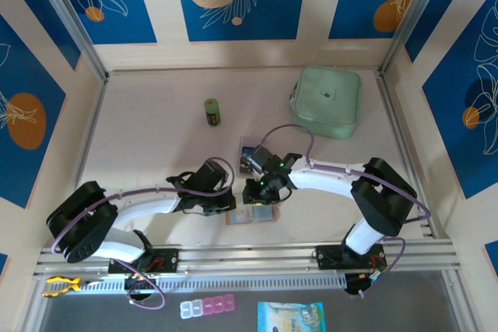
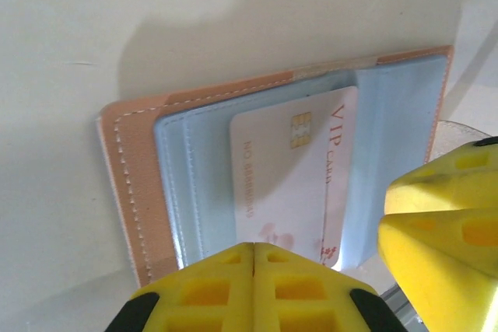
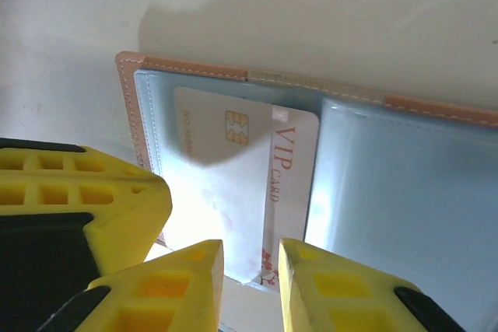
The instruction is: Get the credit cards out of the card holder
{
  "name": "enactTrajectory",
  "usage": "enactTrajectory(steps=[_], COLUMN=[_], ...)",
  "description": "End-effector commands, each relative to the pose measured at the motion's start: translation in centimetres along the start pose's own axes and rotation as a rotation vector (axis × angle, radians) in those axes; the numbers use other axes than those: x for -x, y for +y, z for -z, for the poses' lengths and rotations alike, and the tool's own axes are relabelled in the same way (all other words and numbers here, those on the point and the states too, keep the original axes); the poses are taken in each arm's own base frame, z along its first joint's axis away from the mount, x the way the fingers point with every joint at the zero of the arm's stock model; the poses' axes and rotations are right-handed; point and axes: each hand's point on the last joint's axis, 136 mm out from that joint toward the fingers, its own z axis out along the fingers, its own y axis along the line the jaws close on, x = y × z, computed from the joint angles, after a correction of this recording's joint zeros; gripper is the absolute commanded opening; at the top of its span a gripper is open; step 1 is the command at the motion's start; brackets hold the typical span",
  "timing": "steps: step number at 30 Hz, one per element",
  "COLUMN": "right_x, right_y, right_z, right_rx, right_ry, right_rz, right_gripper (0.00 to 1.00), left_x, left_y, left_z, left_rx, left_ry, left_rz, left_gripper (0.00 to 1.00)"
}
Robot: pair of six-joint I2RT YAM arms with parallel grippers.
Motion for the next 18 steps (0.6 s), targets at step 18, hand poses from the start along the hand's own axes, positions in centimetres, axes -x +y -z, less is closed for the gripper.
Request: enactTrajectory(steps=[18], right_x=[-1.2], right_y=[-1.8], right_z=[-2.1], right_rx=[0.068], right_ry=[0.066], right_rz=[-0.075], right_gripper=[0.26], left_x=[-0.8], left_y=[2.2], left_z=[-0.7], left_rx=[0.08], left_ry=[0.035], left_rz=[0.035], left_gripper=[0.01])
